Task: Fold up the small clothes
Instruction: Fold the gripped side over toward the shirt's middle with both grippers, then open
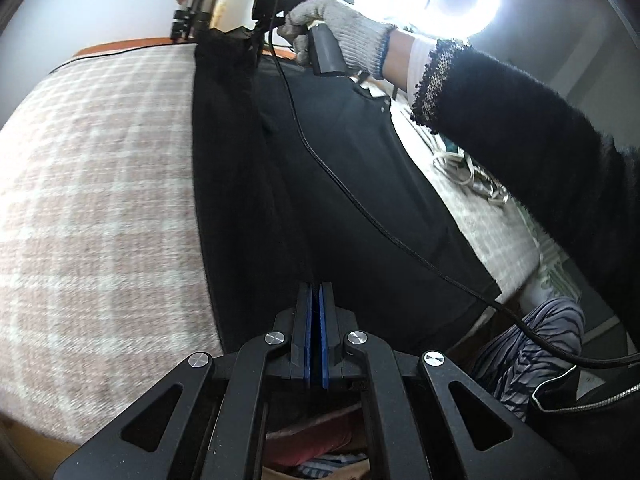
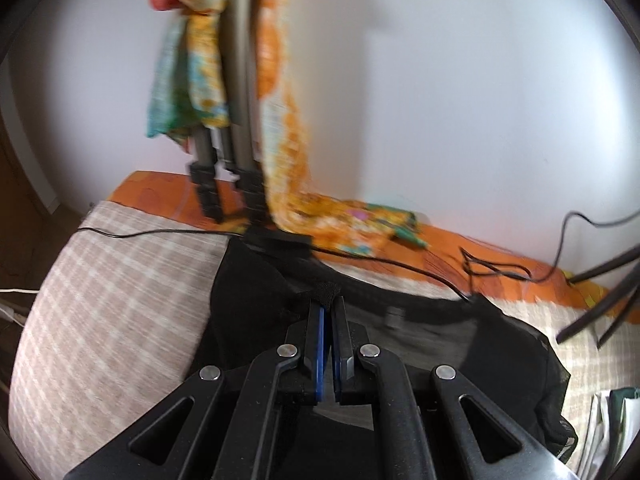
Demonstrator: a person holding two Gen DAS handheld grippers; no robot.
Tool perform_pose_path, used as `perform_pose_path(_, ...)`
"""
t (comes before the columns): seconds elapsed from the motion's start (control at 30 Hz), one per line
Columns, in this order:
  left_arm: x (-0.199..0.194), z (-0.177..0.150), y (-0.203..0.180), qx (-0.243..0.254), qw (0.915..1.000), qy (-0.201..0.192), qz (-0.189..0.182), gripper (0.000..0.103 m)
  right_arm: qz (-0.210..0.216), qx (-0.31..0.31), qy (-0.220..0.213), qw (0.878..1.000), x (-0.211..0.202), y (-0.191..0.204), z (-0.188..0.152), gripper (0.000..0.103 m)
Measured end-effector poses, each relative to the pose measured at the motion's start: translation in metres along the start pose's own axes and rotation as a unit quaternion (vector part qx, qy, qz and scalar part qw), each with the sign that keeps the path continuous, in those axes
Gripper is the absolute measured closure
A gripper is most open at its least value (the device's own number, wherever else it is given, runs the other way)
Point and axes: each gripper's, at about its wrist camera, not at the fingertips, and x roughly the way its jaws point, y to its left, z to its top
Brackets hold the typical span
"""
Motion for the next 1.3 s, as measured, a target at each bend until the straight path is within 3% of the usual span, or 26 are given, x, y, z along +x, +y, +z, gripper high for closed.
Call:
perform_pose_path(0.37,0.024,-0.006,-0.005,0.009,0.999,0.041,-0.011,0.101,-0.021,0.004,0.028,0.999,0.031,-0.024,-0.016,0.102)
perform_pose_path(0.4,0.026,-0.006,-0.007,0.007,0.9989,0.043,-0.018,0.099,-0.026,0.002,0.027,0.999,0.033,-0.025,-0.016,0.102)
perform_pose_path(0.43,0.027,-0.006,-0.007,0.005,0.9985,0.046,-0.028,0.091,-0.03,0.001,0.027,0.999,0.034,-0.025,-0.016,0.102)
perform_pose_path(0.47,0.028,-0.007,-0.007,0.001,0.998,0.049,-0.04,0.078,-0.036,0.002,0.027,0.999,0.036,-0.026,-0.016,0.098)
perform_pose_path(0.5,0.028,-0.008,-0.009,0.001,0.9975,0.053,-0.046,0.073,-0.041,0.003,0.028,0.999,0.036,-0.027,-0.016,0.089)
perform_pose_path(0.6,0.024,-0.01,-0.014,0.011,0.9969,0.054,-0.057,0.071,-0.059,0.007,0.022,0.998,0.031,-0.032,-0.016,0.074)
perform_pose_path(0.83,-0.013,-0.02,-0.005,-0.01,0.994,0.024,-0.106,0.065,-0.056,0.015,0.0,0.998,-0.014,-0.055,-0.016,0.069)
perform_pose_path(1.0,-0.038,-0.033,0.008,-0.007,0.9953,-0.004,-0.097,0.065,-0.042,0.001,-0.024,0.999,-0.069,-0.065,-0.035,0.069)
perform_pose_path(1.13,-0.032,-0.037,0.01,-0.002,0.9981,0.001,-0.061,0.065,-0.007,0.002,-0.031,1.0,-0.109,-0.07,-0.066,0.068)
perform_pose_path(1.3,-0.024,-0.041,-0.005,0.045,0.999,-0.004,-0.002,0.064,0.056,0.024,-0.04,0.997,-0.161,-0.077,-0.122,0.068)
